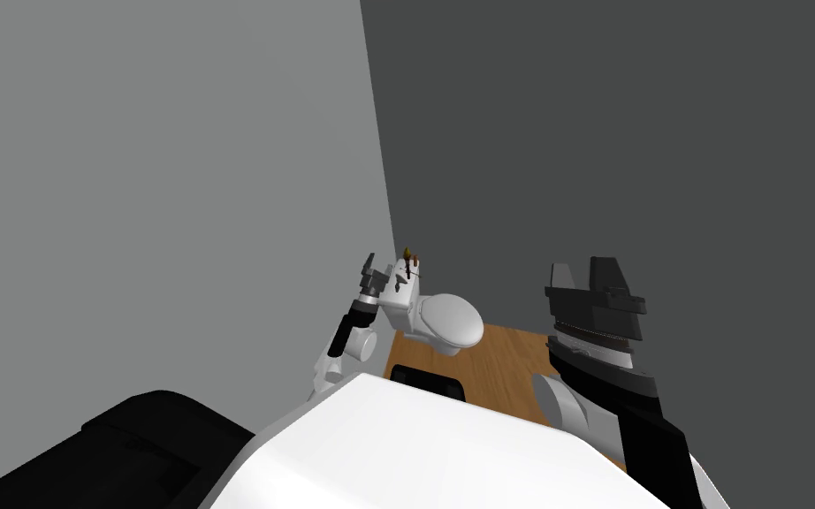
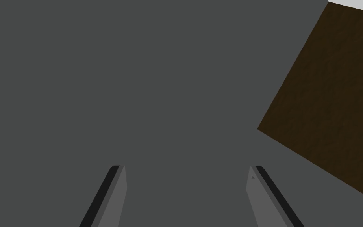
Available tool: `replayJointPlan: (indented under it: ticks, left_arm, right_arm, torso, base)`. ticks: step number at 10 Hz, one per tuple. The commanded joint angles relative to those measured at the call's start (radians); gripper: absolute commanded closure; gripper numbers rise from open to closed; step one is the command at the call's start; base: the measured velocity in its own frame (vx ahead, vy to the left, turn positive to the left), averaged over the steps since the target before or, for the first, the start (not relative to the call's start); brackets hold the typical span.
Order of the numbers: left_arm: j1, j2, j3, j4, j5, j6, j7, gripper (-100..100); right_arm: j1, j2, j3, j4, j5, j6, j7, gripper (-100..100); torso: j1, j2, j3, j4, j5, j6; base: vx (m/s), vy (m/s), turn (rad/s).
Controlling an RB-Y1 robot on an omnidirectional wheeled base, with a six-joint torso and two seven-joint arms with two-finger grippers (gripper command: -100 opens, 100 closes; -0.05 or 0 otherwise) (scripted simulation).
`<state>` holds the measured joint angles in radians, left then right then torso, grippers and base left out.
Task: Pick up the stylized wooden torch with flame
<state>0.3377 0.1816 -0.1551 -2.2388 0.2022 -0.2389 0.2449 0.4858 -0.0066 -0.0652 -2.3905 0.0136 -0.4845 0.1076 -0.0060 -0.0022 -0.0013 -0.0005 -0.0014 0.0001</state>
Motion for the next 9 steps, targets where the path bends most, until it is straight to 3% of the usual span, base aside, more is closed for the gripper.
replayJointPlan:
  ticks: [1,9]
  left_arm:
    - [0.000,0.005,-0.017,0.030,0.031,0.014,0.026,-100]
    - [-0.029,-0.002,-0.033,0.133,0.179,0.163,0.139,-100]
  right_arm:
    - [0.000,0.000,0.000,0.000,0.000,0.000,0.000,0]
    - [0.000,0.000,0.000,0.000,0.000,0.000,0.000,0]
  torso:
    - [0.000,0.000,0.000,0.000,0.000,0.000]
    - [0.004,-0.004,-0.002,-0.001,0.001,0.000]
  base:
    - [0.048,-0.085,0.007]
    - [0.073,-0.043,0.014]
